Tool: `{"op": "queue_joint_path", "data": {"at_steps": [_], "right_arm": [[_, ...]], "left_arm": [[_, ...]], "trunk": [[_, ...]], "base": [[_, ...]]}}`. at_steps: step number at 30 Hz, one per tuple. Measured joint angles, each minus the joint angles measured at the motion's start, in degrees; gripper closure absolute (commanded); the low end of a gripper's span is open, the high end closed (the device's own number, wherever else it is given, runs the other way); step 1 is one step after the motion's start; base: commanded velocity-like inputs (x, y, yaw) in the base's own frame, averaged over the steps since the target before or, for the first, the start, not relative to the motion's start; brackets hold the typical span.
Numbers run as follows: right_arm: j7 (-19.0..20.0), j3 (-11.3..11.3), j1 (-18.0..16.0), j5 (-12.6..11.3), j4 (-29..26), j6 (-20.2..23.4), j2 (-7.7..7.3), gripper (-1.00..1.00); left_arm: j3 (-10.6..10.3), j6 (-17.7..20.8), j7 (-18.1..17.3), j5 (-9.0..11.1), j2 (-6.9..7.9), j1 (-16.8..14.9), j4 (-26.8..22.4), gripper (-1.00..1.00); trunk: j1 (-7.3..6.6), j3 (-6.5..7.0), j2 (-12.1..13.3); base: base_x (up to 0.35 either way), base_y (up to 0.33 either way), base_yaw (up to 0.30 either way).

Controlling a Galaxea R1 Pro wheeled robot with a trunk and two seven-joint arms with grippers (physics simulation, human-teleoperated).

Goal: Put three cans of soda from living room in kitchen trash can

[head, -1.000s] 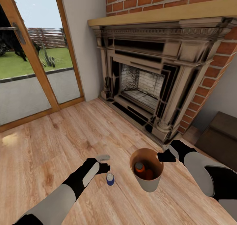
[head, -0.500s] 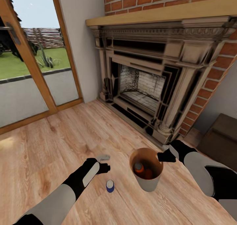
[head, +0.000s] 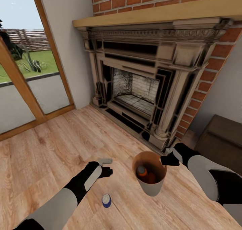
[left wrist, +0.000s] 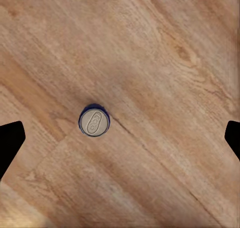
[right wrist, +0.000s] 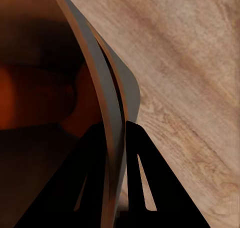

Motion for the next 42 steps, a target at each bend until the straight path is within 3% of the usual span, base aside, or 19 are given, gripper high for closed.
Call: {"op": "queue_joint_path", "data": {"at_steps": [42], "right_arm": [[0.04, 1.26, 0.02, 0.07, 0.12, 0.01, 0.49, 1.00]], "left_arm": [[0.00, -0.01, 0.00, 0.00, -0.34, 0.00, 0.01, -1.00]], "trunk": [[0.00, -0.04, 0.00]], "base": [[0.056, 0.000, -0.001]]}}
